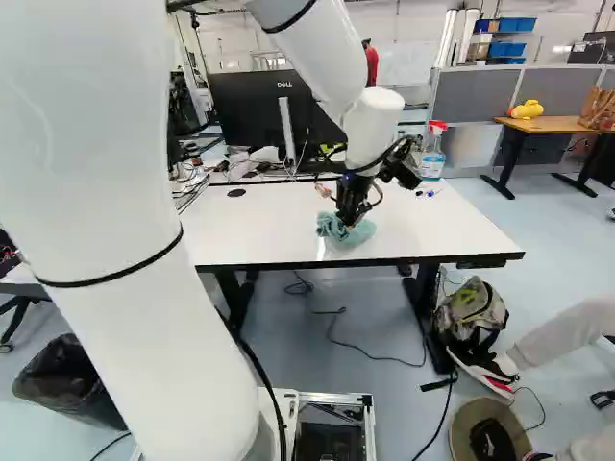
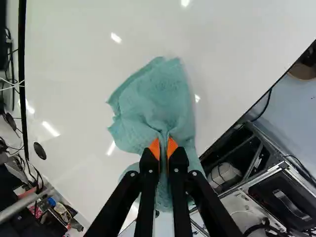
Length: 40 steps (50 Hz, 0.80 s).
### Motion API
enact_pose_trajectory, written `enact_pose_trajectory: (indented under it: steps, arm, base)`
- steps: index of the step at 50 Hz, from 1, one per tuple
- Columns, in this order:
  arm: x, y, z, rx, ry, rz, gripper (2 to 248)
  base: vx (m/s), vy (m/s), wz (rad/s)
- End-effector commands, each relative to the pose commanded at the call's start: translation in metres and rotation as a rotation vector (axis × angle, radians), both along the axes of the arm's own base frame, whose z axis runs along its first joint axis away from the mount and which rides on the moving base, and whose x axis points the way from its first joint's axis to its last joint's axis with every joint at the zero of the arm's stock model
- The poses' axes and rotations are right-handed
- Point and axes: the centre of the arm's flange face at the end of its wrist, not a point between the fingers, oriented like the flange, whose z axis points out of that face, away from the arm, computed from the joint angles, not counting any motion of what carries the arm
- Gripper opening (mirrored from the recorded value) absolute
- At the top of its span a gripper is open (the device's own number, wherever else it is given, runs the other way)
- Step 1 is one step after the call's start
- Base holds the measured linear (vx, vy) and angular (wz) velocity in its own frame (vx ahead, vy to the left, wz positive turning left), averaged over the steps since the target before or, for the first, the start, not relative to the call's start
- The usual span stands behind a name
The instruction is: Clean the table with the green towel
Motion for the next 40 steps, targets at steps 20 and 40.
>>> enact_pose_trajectory:
  steps: [20, 40]
  arm:
    - [-0.001, -0.001, 0.007, -0.04, -0.026, -0.005, 37]
    - [0.002, -0.009, 0.008, -0.125, -0.07, -0.023, 37]
  base:
    - [0.0, 0.0, 0.0]
    - [0.0, 0.0, 0.0]
